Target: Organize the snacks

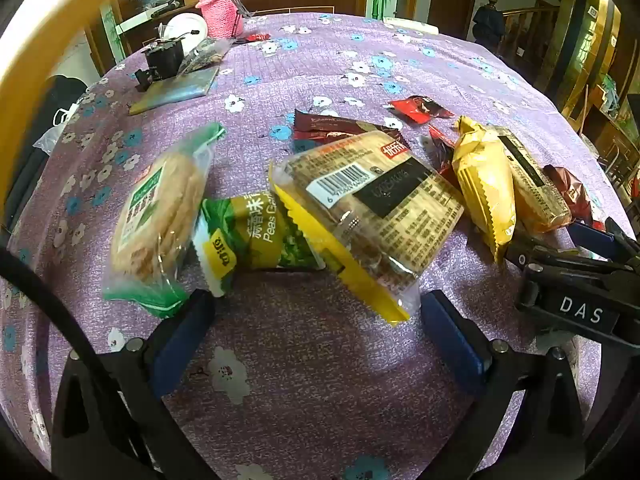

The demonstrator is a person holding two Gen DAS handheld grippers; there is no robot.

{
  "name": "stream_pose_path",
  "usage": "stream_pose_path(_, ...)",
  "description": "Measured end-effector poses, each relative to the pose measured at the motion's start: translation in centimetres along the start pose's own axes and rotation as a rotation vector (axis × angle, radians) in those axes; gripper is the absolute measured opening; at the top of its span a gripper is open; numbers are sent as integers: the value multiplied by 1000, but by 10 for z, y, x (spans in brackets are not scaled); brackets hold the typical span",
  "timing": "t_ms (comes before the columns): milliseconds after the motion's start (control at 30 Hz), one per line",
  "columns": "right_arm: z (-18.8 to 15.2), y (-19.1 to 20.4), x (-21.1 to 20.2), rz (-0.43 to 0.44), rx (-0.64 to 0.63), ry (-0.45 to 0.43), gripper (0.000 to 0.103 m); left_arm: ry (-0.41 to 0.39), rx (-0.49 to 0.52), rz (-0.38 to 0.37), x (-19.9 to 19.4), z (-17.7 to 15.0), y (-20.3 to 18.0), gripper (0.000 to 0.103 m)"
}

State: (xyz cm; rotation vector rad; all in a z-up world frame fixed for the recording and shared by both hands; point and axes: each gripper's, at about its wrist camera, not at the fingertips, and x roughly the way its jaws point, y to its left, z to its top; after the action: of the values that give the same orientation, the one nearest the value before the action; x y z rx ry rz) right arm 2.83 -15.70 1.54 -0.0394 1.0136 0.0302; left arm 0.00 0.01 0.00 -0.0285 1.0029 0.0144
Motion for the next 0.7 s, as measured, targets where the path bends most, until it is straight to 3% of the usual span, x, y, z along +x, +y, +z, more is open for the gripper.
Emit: stream_pose_path(700,0,0,0,0,0,0,103,1,1,2,0,1,0,103)
